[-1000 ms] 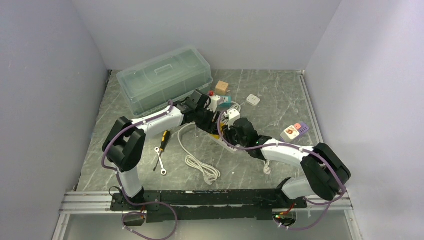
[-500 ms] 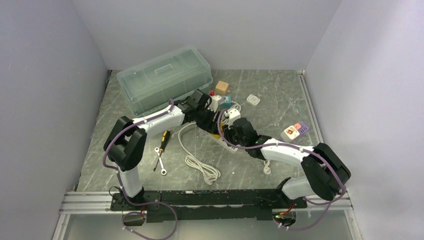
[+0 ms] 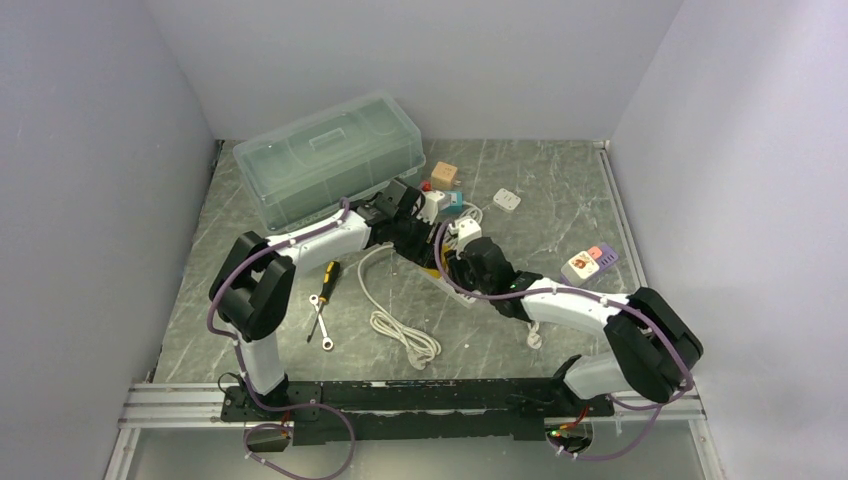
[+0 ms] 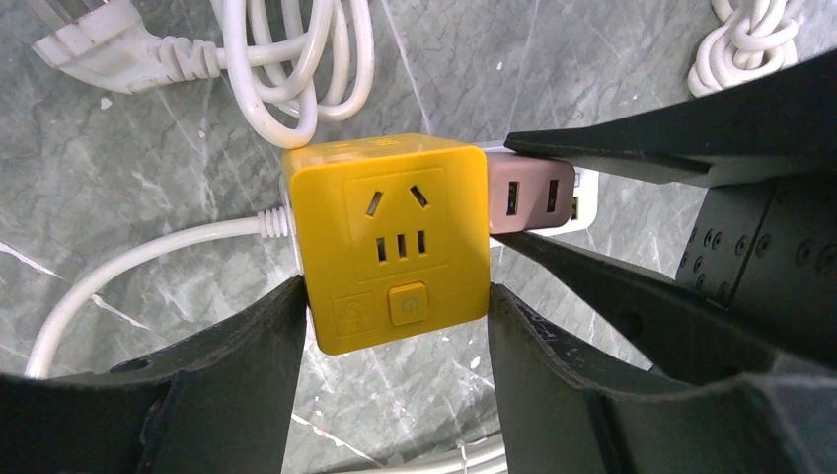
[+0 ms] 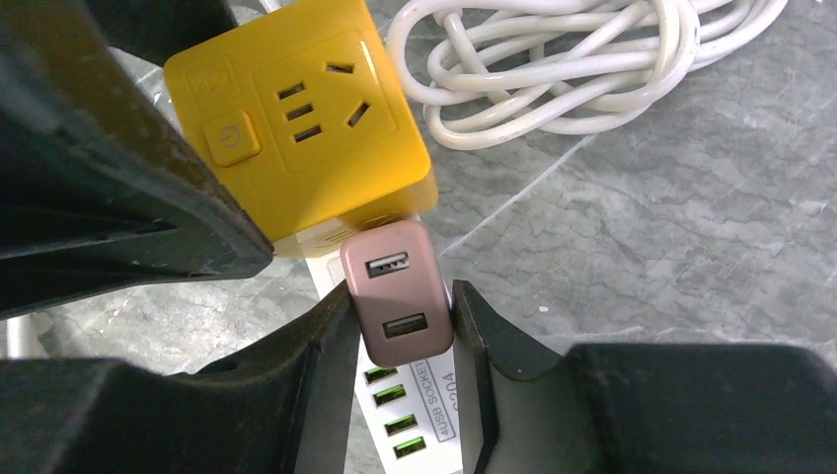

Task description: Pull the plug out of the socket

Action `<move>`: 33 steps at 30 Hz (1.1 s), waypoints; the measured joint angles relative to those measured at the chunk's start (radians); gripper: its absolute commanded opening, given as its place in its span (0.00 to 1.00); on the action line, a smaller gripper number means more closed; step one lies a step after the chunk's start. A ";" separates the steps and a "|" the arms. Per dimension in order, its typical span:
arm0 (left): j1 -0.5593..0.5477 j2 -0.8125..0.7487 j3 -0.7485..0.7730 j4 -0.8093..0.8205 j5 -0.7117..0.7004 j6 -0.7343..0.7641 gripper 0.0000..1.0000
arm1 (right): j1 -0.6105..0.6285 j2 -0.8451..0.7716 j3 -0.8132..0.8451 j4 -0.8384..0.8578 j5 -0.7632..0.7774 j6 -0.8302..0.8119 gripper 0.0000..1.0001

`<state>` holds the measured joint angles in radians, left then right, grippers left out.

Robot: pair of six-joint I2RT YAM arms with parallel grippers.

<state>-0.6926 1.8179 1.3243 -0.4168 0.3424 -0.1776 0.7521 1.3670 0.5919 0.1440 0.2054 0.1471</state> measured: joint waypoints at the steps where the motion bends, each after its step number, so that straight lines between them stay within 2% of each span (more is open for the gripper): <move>1: -0.001 0.001 0.000 0.002 0.000 0.000 0.37 | -0.016 -0.004 0.000 -0.003 -0.023 0.004 0.00; 5: -0.006 0.010 0.009 0.011 -0.003 0.000 0.37 | -0.070 -0.010 0.000 -0.011 -0.106 0.018 0.00; 10: -0.008 0.012 0.011 0.011 -0.006 0.000 0.37 | -0.074 -0.010 0.002 -0.016 -0.111 0.016 0.00; 17: -0.010 0.012 0.013 0.008 -0.007 0.000 0.36 | 0.046 -0.010 0.003 -0.024 0.073 -0.017 0.00; 21: -0.011 0.012 0.013 0.007 -0.008 0.000 0.36 | 0.073 -0.008 0.008 -0.035 0.126 -0.024 0.00; 33: -0.013 0.013 0.014 0.011 -0.016 0.000 0.36 | -0.004 -0.008 0.030 -0.067 0.017 -0.011 0.00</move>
<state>-0.7055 1.8305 1.3380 -0.4061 0.3260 -0.1776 0.7479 1.3594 0.6220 0.0769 0.2226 0.1356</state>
